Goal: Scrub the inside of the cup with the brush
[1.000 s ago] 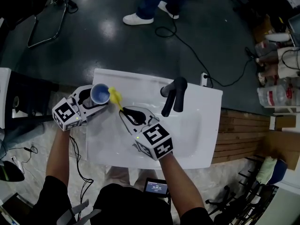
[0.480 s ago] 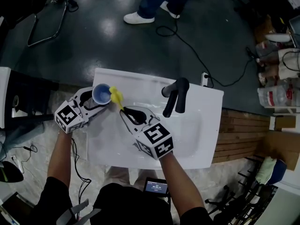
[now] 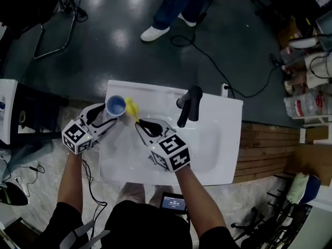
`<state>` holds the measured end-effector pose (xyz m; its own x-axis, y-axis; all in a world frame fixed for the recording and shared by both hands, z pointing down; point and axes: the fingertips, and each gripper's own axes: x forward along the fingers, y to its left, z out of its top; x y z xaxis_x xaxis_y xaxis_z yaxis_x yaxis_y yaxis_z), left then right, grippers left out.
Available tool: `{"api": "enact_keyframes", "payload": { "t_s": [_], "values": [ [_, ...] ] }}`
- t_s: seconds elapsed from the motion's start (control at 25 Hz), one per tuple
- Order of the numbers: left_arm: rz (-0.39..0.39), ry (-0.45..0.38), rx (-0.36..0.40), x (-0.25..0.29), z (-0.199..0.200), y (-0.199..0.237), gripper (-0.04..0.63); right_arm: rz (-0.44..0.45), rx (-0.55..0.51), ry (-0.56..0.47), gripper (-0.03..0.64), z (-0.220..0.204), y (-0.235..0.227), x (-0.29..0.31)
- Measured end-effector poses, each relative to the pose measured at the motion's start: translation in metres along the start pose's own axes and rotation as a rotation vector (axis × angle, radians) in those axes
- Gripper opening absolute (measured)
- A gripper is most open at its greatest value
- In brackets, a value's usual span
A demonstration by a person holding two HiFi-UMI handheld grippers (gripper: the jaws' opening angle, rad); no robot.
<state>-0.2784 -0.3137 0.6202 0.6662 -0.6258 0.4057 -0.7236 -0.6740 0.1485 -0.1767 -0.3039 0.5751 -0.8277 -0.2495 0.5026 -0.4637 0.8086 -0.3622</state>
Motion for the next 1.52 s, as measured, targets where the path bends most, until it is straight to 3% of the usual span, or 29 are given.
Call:
{"api": "enact_keyframes", "payload": {
  "t_s": [0.36, 0.92, 1.52],
  "values": [
    [0.081, 0.036, -0.013, -0.035, 0.026, -0.032, 0.258, -0.027, -0.023, 0.007, 0.037, 0.011, 0.013, -0.023],
    [0.137, -0.026, -0.059, -0.065, 0.073, -0.094, 0.005, -0.060, -0.120, -0.030, 0.037, 0.035, 0.031, -0.077],
    [0.101, -0.083, -0.100, -0.062, 0.076, -0.145, 0.003, -0.080, -0.105, -0.069, 0.037, 0.013, 0.053, -0.116]
  ]
}}
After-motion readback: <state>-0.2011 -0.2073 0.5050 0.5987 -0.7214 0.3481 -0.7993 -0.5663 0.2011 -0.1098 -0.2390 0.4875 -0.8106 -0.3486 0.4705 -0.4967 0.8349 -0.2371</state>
